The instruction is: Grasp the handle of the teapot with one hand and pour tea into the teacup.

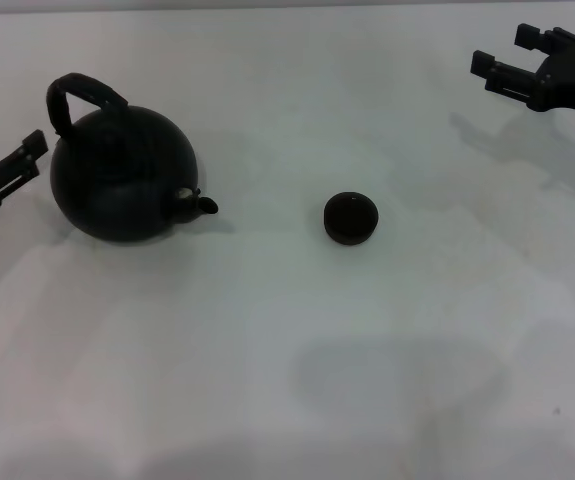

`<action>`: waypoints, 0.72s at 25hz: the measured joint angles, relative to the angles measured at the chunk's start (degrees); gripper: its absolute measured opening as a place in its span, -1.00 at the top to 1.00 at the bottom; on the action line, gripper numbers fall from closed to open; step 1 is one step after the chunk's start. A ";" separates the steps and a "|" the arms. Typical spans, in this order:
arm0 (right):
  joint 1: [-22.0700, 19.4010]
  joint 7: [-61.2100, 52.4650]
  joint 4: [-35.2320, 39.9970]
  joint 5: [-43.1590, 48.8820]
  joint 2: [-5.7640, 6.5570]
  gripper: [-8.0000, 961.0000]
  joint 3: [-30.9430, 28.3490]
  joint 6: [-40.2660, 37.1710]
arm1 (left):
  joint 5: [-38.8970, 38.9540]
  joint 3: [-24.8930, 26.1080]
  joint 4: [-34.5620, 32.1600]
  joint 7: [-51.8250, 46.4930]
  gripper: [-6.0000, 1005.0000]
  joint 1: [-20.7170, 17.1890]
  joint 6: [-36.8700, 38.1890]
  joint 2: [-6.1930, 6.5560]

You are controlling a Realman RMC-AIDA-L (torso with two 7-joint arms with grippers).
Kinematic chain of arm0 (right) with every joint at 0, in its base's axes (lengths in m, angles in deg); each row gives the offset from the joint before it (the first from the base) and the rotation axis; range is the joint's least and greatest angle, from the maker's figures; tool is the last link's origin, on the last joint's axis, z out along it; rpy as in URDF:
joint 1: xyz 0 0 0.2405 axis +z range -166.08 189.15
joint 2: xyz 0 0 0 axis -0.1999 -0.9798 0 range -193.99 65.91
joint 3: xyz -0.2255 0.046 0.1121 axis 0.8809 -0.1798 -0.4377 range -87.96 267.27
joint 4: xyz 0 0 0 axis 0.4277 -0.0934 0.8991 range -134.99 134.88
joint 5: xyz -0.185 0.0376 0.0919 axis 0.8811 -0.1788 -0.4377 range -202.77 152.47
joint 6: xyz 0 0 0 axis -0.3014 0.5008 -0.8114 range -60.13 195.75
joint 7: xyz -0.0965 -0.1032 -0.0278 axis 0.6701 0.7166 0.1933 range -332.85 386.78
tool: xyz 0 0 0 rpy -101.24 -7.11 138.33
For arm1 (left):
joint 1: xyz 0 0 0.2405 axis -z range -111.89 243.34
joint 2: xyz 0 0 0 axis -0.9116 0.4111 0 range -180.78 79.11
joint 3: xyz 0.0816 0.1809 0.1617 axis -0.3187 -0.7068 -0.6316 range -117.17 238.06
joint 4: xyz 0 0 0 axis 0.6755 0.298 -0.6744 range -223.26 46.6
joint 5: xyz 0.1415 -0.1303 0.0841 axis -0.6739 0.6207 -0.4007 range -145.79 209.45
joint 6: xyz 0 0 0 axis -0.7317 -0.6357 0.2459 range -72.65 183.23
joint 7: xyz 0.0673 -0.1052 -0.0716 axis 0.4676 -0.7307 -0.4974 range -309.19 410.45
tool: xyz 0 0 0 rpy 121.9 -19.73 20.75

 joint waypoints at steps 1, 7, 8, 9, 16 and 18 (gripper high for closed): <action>-0.01 0.00 0.00 0.00 0.02 -0.72 0.00 -0.01 | 0.02 0.27 -0.34 0.70 -0.50 -0.62 0.69 -0.06; -0.96 0.58 0.09 0.00 0.35 -0.72 -0.05 0.28 | 3.47 3.90 2.25 7.77 -0.50 -2.54 5.07 -0.14; -1.24 0.77 0.10 0.00 0.37 -0.72 -0.04 0.33 | 5.68 5.33 4.35 9.44 -0.50 -2.36 5.60 -0.14; -1.60 1.00 0.09 -0.01 0.38 -0.72 -0.07 0.35 | 7.69 6.33 6.08 10.73 -0.50 -2.13 6.01 -0.14; -4.97 7.46 -1.34 -1.00 -0.15 -0.72 -5.77 5.17 | 17.03 19.72 22.29 21.94 -0.49 1.58 10.75 0.10; -5.27 11.60 -4.79 -2.33 -0.27 -0.72 -10.33 8.83 | 17.09 23.24 24.49 22.78 -0.49 2.19 10.90 0.14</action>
